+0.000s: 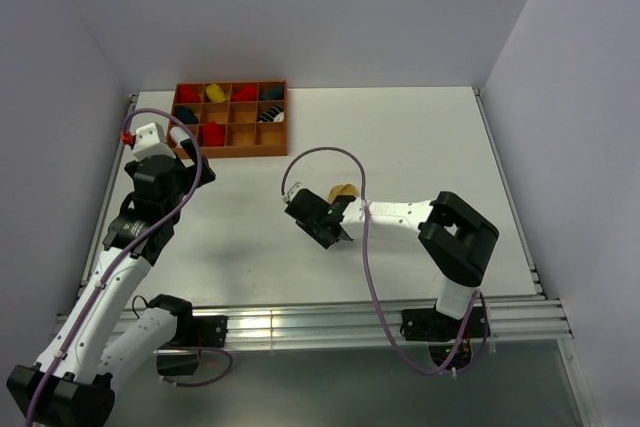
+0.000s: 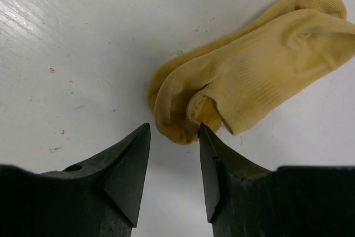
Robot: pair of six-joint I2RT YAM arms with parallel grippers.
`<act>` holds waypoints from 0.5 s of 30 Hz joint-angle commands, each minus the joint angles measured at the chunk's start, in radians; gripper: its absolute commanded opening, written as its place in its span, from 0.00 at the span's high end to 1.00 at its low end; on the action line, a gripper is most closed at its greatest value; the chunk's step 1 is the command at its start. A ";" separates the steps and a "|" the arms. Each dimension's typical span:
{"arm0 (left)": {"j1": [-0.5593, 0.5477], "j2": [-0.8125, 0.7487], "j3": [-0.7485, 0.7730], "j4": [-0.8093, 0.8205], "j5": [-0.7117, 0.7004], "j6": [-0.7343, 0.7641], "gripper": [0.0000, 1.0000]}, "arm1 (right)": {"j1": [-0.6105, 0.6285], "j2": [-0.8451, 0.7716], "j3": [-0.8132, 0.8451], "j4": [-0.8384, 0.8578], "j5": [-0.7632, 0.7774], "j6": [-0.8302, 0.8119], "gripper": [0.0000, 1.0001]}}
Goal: Roll the socks
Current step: Move the sock to the center of the board.
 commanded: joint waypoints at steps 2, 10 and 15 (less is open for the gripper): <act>0.007 0.000 -0.008 0.035 0.017 -0.001 0.00 | 0.012 0.024 0.032 0.026 0.032 -0.019 0.52; 0.010 0.001 -0.008 0.032 0.023 -0.001 0.01 | 0.018 0.065 0.022 0.057 -0.005 -0.030 0.52; 0.010 0.000 -0.008 0.029 0.020 -0.002 0.01 | 0.019 0.140 0.066 0.022 0.007 -0.029 0.53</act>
